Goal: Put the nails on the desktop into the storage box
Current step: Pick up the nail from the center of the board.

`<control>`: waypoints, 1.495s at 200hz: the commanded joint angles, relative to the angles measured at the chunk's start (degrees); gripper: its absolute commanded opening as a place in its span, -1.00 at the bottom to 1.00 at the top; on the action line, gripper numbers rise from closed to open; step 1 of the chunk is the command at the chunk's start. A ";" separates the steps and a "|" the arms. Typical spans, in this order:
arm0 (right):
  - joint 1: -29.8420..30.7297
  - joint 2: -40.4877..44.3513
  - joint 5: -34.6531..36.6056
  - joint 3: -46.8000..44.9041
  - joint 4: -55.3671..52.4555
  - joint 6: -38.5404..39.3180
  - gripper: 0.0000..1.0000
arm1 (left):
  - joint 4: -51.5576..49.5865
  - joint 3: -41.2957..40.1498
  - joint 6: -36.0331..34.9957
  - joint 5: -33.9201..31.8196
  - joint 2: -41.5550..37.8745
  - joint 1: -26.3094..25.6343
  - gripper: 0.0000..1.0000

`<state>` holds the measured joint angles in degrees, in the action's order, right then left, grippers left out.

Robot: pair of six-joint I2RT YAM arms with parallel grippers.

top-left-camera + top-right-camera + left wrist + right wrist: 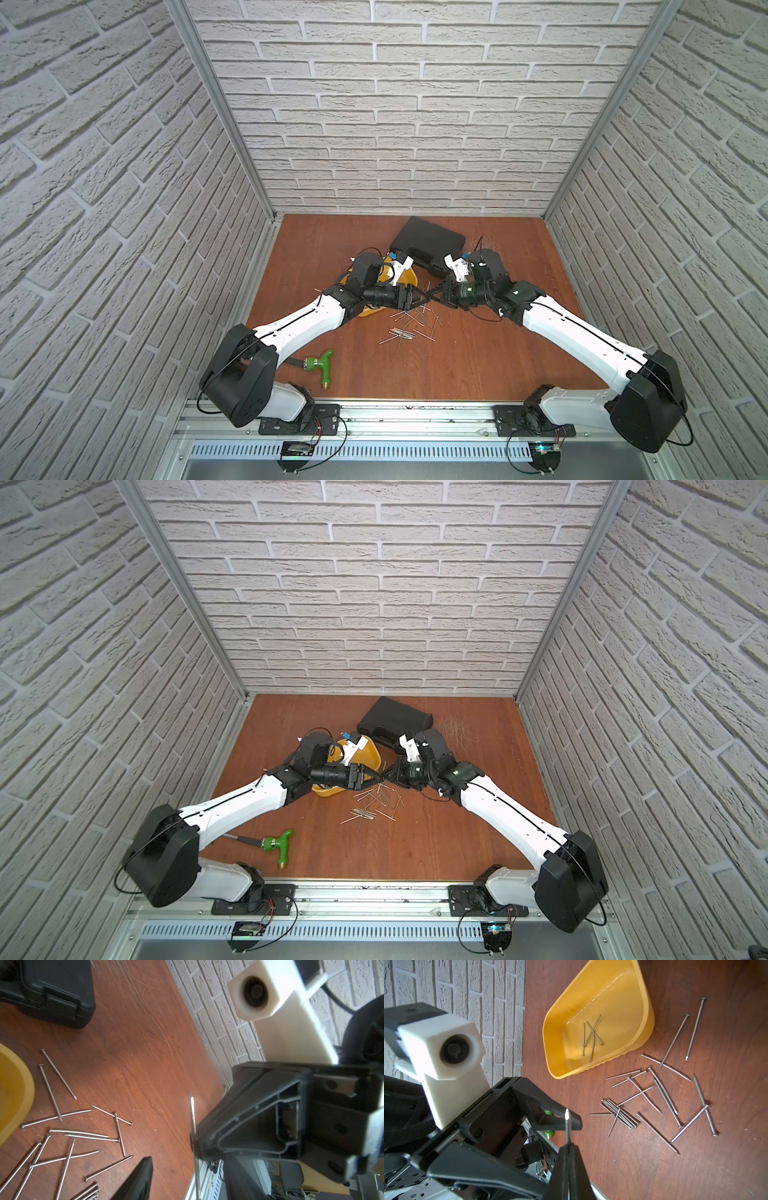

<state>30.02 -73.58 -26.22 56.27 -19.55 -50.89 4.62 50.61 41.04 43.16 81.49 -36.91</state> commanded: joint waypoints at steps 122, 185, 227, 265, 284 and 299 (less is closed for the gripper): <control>-1.66 4.18 -4.62 -0.89 9.02 -5.40 -0.96 | 1.16 2.32 -2.84 1.64 2.56 -2.21 0.14; -2.51 4.74 -4.72 -1.73 9.45 -5.86 -0.96 | 3.42 1.67 -2.45 4.83 1.03 -2.06 0.14; -2.95 4.92 -5.14 -1.87 9.72 -6.06 -0.96 | 8.46 0.24 0.26 8.14 0.03 -1.41 0.12; -2.99 5.02 -5.54 -1.70 10.14 -6.61 -0.95 | 3.11 2.10 -2.79 8.33 0.64 -1.40 0.05; -2.97 4.94 -6.14 -1.43 9.78 -6.47 -0.96 | 2.68 2.45 -2.89 8.13 1.14 -1.41 -0.16; -3.04 4.88 -6.38 -1.59 9.57 -6.24 -0.95 | 2.59 2.78 -2.89 7.84 1.52 -1.44 -0.30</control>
<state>27.20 -70.00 -30.89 54.61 -12.34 -56.62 6.81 51.81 39.51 50.26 83.09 -38.28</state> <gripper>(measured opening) 0.063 0.380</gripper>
